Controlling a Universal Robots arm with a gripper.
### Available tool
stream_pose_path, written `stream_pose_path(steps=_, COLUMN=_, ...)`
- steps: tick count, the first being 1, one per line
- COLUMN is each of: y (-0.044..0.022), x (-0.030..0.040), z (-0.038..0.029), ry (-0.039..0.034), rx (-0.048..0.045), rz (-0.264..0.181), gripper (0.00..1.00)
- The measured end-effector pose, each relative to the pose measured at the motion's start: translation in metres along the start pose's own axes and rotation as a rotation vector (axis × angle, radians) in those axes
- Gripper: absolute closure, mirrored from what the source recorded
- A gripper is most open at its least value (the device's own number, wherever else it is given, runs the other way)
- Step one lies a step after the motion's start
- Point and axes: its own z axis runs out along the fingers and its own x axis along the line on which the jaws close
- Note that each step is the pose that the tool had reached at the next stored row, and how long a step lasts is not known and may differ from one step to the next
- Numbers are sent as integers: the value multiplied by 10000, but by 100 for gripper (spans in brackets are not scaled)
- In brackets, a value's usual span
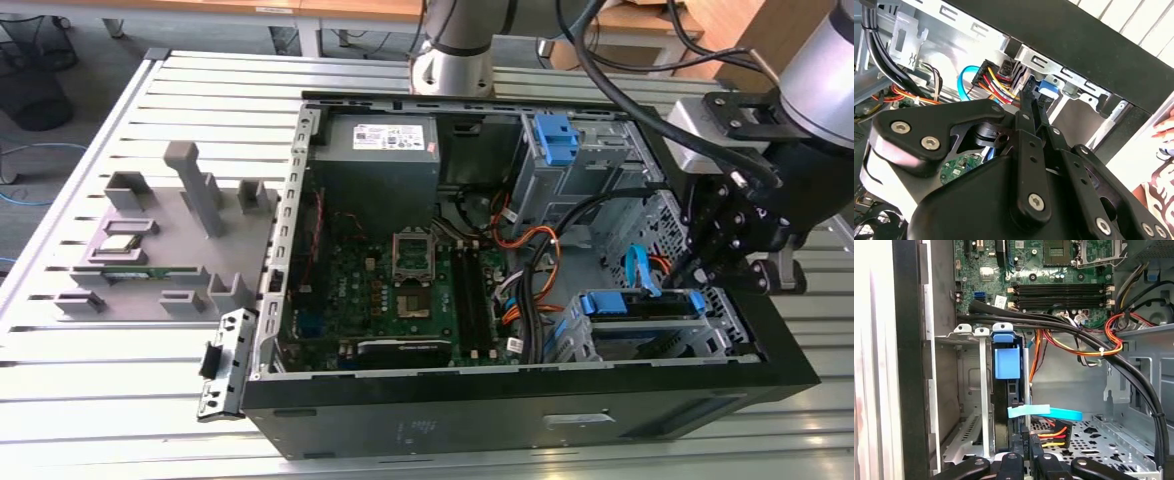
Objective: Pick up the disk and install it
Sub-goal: 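Insert the second disk wire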
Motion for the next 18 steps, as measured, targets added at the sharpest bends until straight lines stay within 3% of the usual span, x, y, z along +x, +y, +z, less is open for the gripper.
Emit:
stream_pose_path(steps=7, y=2, x=49, z=1, ry=-37, rx=-5, rz=-170, gripper=82)
stream_pose_path(steps=9, y=6, x=68, z=2, ry=-127, rx=-7, rz=-174, gripper=82)
stream_pose_path(steps=11, y=7, x=80, z=7, ry=-331, rx=-12, rz=-179, gripper=82)
stream_pose_path(steps=13, y=9, x=90, z=12, ry=-453, rx=-16, rz=-198, gripper=82)
stream_pose_path(steps=15, y=10, x=102, z=16, ry=-514, rx=-18, rz=-230, gripper=82)
stream_pose_path(steps=18, y=14, x=122, z=19, ry=-534, rx=-21, rz=-308, gripper=82)
